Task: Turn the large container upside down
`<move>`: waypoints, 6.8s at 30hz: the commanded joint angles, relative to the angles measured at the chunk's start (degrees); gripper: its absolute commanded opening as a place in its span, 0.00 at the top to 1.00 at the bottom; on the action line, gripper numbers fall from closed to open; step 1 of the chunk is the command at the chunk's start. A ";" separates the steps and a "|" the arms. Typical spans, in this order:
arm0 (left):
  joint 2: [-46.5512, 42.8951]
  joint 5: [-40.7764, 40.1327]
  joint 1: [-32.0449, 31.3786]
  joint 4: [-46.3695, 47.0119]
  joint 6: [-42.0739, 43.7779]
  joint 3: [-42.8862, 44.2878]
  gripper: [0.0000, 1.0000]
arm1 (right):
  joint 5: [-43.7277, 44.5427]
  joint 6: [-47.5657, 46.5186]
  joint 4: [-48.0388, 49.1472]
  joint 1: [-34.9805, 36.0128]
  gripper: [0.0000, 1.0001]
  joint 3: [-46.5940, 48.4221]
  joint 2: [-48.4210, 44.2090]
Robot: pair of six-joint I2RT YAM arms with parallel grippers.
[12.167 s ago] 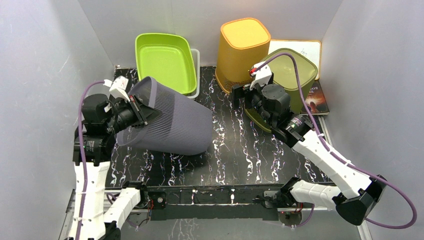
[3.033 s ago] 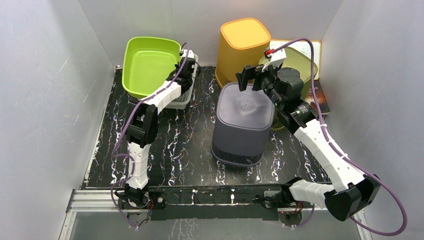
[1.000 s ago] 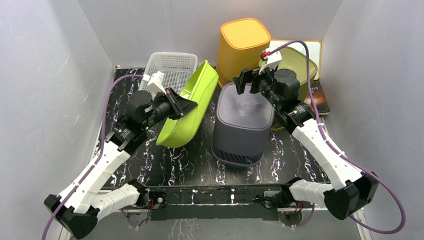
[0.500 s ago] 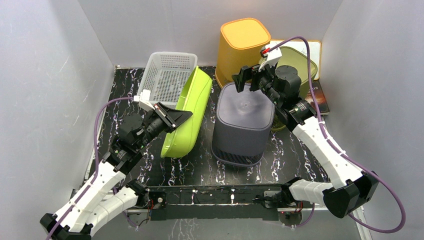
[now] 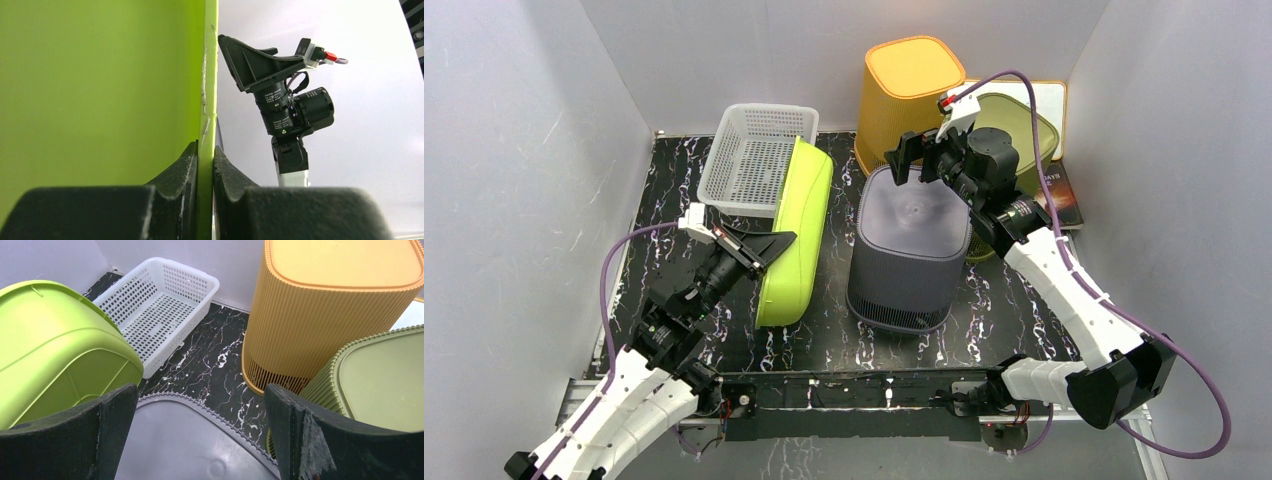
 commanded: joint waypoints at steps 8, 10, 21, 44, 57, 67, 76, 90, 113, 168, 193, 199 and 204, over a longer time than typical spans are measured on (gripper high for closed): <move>1.83 5.17 0.22 6.39 -5.88 -4.88 1.00 | -0.80 -1.01 1.31 -0.44 0.02 3.84 0.33; 4.46 7.97 0.22 8.12 -4.49 -2.62 1.00 | -0.74 -1.00 1.31 -0.42 0.02 3.92 0.35; 6.39 10.79 -0.08 14.11 -7.51 -2.69 1.00 | -1.52 -0.53 1.16 -0.38 0.02 4.62 1.77; -9.72 -16.44 0.03 -25.37 -7.70 -14.81 0.66 | -3.30 0.03 3.19 -0.35 0.02 2.14 2.57; -8.97 -21.15 0.01 -37.94 -12.70 -14.84 0.36 | -3.90 0.47 3.74 -0.33 0.02 1.27 1.82; -9.52 -24.43 -0.01 -45.06 -17.01 -16.57 0.34 | -6.26 -0.69 -0.78 -0.34 0.03 4.10 3.93; -11.34 -23.80 0.05 -47.57 -18.53 -19.09 0.33 | -7.38 -1.70 -3.00 0.23 0.04 6.53 5.32; -8.13 -26.01 0.03 -46.49 -17.51 -19.23 0.33 | -8.14 -1.82 -2.87 0.65 0.04 6.43 6.16; 22.01 -35.64 0.00 -30.77 30.47 13.95 0.34 | -3.99 -5.06 1.16 0.47 0.02 16.17 18.08; 76.97 -41.41 14.94 -8.54 73.02 40.75 0.93 | -10.99 -1.90 13.79 -1.89 0.02 -4.47 -2.21; 53.40 7.93 13.72 -7.84 52.59 45.31 1.00 | -9.32 -1.54 13.36 -1.90 0.03 -5.89 -2.45; 53.35 19.77 15.39 7.37 39.77 37.46 1.00 | -8.24 -1.82 12.33 -1.89 0.03 -5.62 -3.52; 55.03 26.94 20.45 30.65 23.62 28.07 1.00 | -8.11 -1.99 11.99 -1.89 0.03 -5.62 -3.73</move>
